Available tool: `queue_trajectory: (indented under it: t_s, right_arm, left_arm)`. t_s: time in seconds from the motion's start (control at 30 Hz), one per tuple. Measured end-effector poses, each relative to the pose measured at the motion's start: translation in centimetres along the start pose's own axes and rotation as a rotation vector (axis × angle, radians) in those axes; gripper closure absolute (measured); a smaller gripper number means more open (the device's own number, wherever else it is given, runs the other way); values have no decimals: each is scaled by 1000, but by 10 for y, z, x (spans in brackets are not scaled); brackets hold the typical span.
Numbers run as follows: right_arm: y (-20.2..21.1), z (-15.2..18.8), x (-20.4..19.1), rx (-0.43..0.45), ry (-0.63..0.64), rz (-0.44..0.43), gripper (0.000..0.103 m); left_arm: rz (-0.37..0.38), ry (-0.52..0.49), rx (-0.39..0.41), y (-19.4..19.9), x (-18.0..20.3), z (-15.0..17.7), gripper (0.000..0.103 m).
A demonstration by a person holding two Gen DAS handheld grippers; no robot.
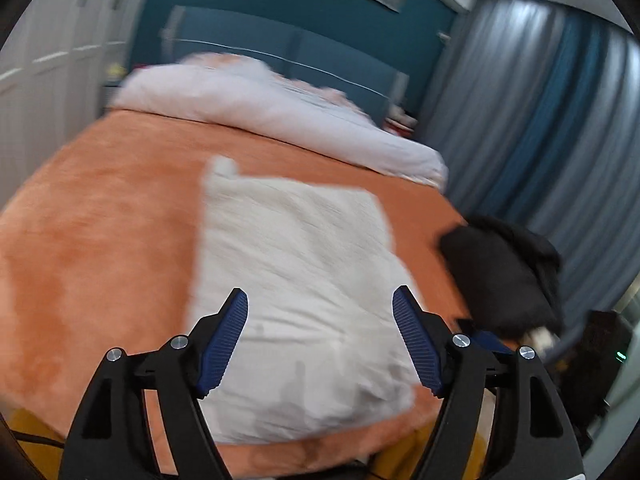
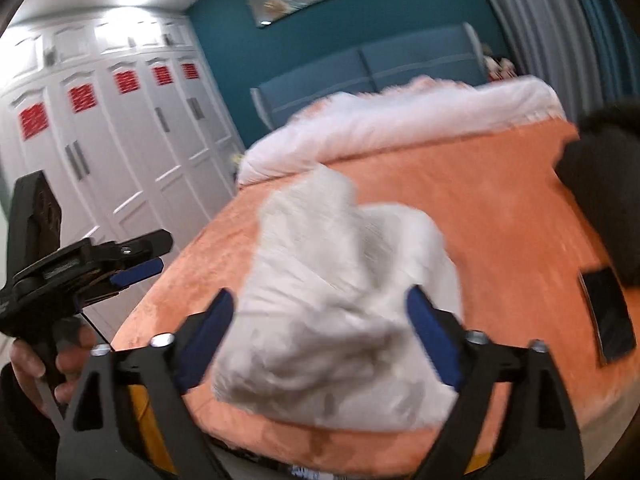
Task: Fold large clothes
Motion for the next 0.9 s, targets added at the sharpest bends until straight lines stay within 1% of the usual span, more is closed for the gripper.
queue_trajectory:
  t_s: [0.1, 0.17, 0.2, 0.23, 0.27, 0.3, 0.33, 0.37, 0.4, 0.47, 0.53, 0.6, 0.67, 0.73, 0.83, 0.87, 0.9]
  right_arm:
    - [-22, -4, -25, -8, 60, 7, 9]
    - [-49, 1, -26, -48, 35, 70, 9]
    - [-65, 5, -25, -88, 9, 72, 13]
    - [-79, 9, -21, -135, -22, 63, 22]
    - [-93, 15, -17, -192, -51, 67, 52]
    - [-103, 20, -10, -242, -80, 88, 84]
    - [-109, 24, 1, -273, -131, 67, 94]
    - [-107, 25, 11, -266, -183, 25, 96]
    - [-101, 24, 21, -249, -220, 6, 97]
    - [-82, 25, 41, -202, -245, 28, 98]
    - [-73, 34, 61, -201, -292, 56, 99]
    - [-76, 52, 82, -235, -334, 90, 99]
    - [-90, 79, 100, -292, -345, 130, 99]
    - [-107, 100, 111, -339, -353, 148, 99]
    - [-119, 109, 117, -361, -354, 165, 99]
    - [-121, 109, 118, -372, -359, 155, 98]
    - [-123, 109, 119, -385, -370, 137, 98]
  left_arm:
    - [-64, 52, 13, 2, -19, -8, 31]
    - [-84, 61, 20, 5, -25, -12, 31]
    - [-93, 56, 23, 6, -27, -14, 31]
    - [-105, 45, 26, 5, -25, -18, 31]
    - [-113, 37, 27, 1, -24, -21, 31]
    - [-117, 24, 21, -5, -21, -24, 31]
    - [-123, 16, 16, -5, -20, -26, 31]
    - [-130, 8, 12, -9, -19, -28, 31]
    - [-137, -8, 8, -15, -16, -30, 31]
    - [-154, -31, -8, -22, -9, -29, 31]
    - [-160, -43, -34, -37, -6, -26, 31]
    - [-156, -50, -66, -53, -3, -19, 31]
    - [-163, -65, -114, -76, 1, -6, 31]
    - [-168, -83, -167, -100, 6, 9, 31]
    - [-194, -111, -241, -136, 7, 32, 31]
    - [-204, -116, -260, -145, 6, 38, 31]
    - [-255, -144, -254, -153, 5, 45, 29]
Point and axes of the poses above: each gripper's, at about its wrist camera, not at the fingertips, and y roughly against the way its jaws point, x to its right, z to its underside, the point moved 3 cm from there along -y, roughly the way its jaws point, and after that the axes turned 14 degrees about z, right-handed, at the moved point
